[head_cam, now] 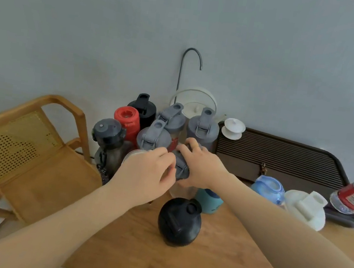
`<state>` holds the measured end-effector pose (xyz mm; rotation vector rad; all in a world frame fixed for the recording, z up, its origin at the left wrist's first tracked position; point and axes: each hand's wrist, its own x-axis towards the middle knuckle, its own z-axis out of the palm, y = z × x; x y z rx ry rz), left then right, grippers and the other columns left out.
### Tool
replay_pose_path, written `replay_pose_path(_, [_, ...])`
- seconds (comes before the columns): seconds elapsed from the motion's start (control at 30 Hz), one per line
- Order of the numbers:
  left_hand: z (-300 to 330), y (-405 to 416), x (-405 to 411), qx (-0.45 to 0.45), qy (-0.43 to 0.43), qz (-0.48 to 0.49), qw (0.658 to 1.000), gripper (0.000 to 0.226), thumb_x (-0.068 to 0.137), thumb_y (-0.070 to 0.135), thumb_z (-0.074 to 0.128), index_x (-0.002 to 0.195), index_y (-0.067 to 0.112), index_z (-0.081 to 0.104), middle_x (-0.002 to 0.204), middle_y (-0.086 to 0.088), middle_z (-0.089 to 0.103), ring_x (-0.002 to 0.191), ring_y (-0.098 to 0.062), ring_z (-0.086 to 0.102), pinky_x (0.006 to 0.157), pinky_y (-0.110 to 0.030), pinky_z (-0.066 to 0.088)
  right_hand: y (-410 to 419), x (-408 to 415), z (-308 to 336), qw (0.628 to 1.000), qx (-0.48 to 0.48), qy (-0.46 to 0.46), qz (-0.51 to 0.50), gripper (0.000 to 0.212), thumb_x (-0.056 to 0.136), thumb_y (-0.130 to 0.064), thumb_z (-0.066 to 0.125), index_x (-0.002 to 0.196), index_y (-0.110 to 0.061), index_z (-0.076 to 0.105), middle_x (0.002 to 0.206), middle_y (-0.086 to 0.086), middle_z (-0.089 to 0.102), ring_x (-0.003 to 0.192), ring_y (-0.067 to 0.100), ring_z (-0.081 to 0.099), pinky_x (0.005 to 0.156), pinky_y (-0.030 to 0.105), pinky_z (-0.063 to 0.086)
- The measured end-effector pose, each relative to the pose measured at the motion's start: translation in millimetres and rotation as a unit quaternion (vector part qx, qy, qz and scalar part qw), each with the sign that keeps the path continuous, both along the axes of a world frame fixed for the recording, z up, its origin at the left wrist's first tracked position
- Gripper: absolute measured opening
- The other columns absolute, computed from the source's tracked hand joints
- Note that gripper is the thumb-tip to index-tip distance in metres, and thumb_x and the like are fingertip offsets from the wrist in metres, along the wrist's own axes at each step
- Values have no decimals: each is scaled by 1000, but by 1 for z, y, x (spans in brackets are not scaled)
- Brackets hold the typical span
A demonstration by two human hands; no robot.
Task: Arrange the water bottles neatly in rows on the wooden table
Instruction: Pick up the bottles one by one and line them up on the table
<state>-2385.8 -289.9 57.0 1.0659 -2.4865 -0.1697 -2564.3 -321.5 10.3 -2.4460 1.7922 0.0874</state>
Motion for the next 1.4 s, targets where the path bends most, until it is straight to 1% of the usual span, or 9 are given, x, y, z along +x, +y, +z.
replay_pose_path(0.13, [-12, 11, -9, 21, -37, -13, 999, 25, 81, 36, 39, 76, 19, 57, 71, 6, 56, 53, -9, 48, 39, -14, 25, 0, -18, 9, 998, 20, -52, -10, 116, 61, -60, 73, 146, -29, -1, 157, 8, -6, 123, 41, 44, 88, 51, 49])
replay_pose_path(0.2, [-15, 14, -15, 67, -62, -32, 995, 25, 86, 39, 45, 101, 21, 56, 95, 5, 55, 71, -5, 45, 53, -20, 39, 7, -37, 15, 992, 14, -122, -42, 125, 59, -59, 75, 146, -29, -9, 157, 7, -1, 123, 37, 46, 89, 47, 48])
replay_pose_path(0.33, [-31, 19, -27, 201, -229, -72, 950, 61, 83, 46, 56, 135, 32, 27, 130, 4, 36, 116, -15, 37, 91, -33, 43, 29, -72, -4, 971, 58, -183, -142, 110, 73, -46, 70, 146, -24, -9, 140, 14, 42, 119, 31, 51, 92, 44, 47])
replay_pose_path(0.5, [-55, 28, -37, 271, -292, -88, 913, 108, 70, 45, 71, 141, 40, -10, 153, 3, 6, 130, -28, 35, 99, -41, 42, 48, -73, -37, 989, 103, -48, -96, 85, 80, -37, 66, 145, -20, 13, 139, 10, 34, 114, 32, 52, 85, 38, 48])
replay_pose_path(0.77, [-63, 37, -62, 283, -214, -92, 930, 99, 67, 53, 69, 140, 36, 4, 141, 9, 26, 111, -20, 51, 82, -32, 49, 73, -80, -35, 990, 111, 76, -36, 69, 77, -37, 68, 132, -17, 30, 126, 11, 41, 105, 29, 55, 73, 34, 48])
replay_pose_path(0.93, [-66, 42, -80, 293, -200, -95, 930, 98, 65, 54, 69, 137, 38, 5, 139, 9, 26, 108, -20, 53, 80, -33, 51, 98, -96, -29, 992, 45, 114, 21, 68, 79, -43, 65, 132, -16, 33, 126, 7, 48, 112, 25, 44, 89, 34, 40])
replay_pose_path(1.17, [-37, 44, -127, 213, -103, -47, 970, 79, 75, 61, 57, 138, 25, 27, 143, 7, 34, 129, -10, 33, 94, -24, 35, 122, -162, 26, 979, -159, -91, -89, 38, 81, -39, 59, 110, -16, 62, 110, 5, 64, 104, 28, 59, 82, 38, 47])
replay_pose_path(1.3, [-30, 31, -177, 211, -10, -49, 976, 45, 87, 29, 54, 129, 21, 41, 134, 2, 45, 117, -13, 47, 91, -27, 41, 118, -194, 18, 986, -21, -57, -153, 56, 85, -41, 58, 135, -21, 41, 139, 3, 45, 131, 23, 36, 105, 36, 31])
replay_pose_path(1.4, [-30, 23, -196, 223, 29, -31, 974, 39, 87, 4, 42, 123, 16, 46, 131, -2, 48, 113, -16, 50, 93, -32, 43, 108, -184, -1, 988, 52, -47, -139, 71, 85, -45, 57, 144, -24, 23, 139, 7, 44, 123, 28, 45, 99, 37, 37])
